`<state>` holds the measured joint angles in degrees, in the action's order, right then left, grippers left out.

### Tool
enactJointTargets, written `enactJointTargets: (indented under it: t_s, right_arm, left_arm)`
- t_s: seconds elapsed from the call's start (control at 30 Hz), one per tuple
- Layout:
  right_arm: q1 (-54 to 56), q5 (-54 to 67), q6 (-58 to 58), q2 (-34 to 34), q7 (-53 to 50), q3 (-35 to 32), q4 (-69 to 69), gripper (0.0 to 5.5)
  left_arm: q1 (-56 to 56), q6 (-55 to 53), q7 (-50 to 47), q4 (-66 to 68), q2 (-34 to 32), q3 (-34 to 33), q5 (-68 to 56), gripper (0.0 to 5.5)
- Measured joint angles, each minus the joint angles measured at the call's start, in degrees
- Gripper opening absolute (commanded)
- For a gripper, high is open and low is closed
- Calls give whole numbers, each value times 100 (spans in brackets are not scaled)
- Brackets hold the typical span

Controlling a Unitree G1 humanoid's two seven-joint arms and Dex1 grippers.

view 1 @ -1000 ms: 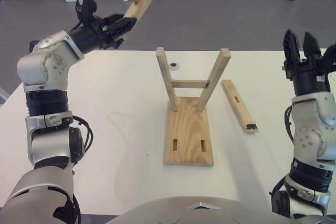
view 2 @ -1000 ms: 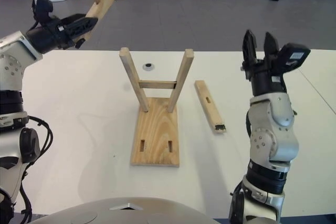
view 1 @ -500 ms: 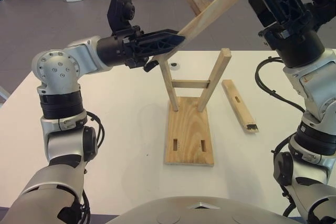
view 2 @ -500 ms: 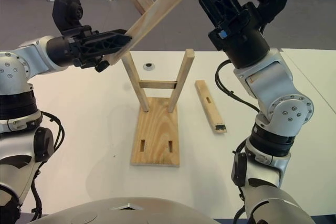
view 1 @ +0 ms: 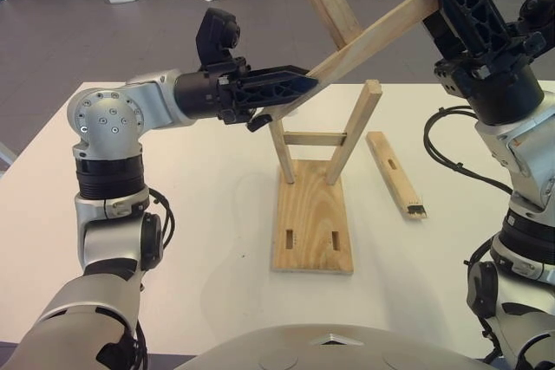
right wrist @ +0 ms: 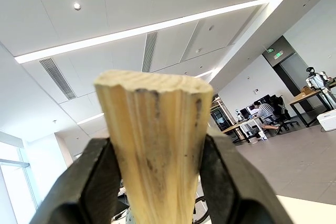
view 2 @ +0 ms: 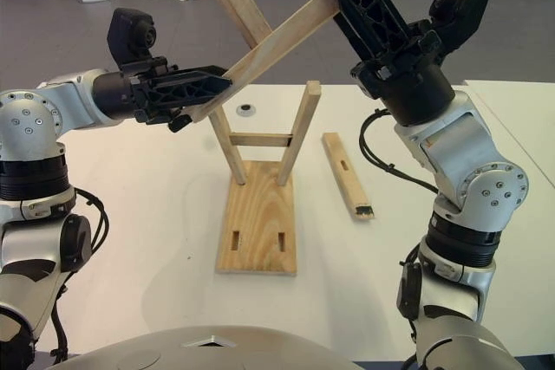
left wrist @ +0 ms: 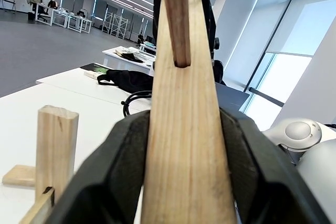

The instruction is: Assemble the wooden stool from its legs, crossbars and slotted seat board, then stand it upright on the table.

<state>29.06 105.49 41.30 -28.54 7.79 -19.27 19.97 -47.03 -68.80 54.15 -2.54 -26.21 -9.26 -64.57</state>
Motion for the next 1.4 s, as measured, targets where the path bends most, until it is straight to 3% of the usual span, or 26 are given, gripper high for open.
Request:
enactJointTargets:
  t_s: [0.17, 0.27, 0.37, 0.53, 0.67, 0.9, 1.4]
  right_arm:
    - [-68, -390, 96, -287, -50, 100, -69, 204]
    - [-84, -482, 222, -653, 246, -8, -16, 204]
    - [-692, -681, 606, -1174, 1303, -277, 520, 204]
    - [-1484, -1822, 830, -1883, 3044, -357, 940, 203]
    - [-1903, -2660, 806, -2116, 3900, -248, 869, 203]
    - [-2248, -3611, 565, -2074, 4720, 182, 695, 203]
    - [-1996, -4551, -111, -1645, 5573, 838, 64, 203]
  left_arm:
    - [277, 126, 80, 142, -182, -424, -100, 352]
    - [1018, 245, 643, 262, -860, -480, 125, 398]
    - [2007, 933, 1121, 608, -1531, -421, 932, 455]
    - [2765, 2469, 1391, 936, -1356, 69, 2034, 459]
    - [3314, 4380, 1568, 1779, -1210, 1036, 3588, 459]
    - [3780, 5206, 1992, 2521, -1039, 1238, 4006, 459]
    - [3854, 5339, 2074, 2558, -709, 1120, 3997, 459]
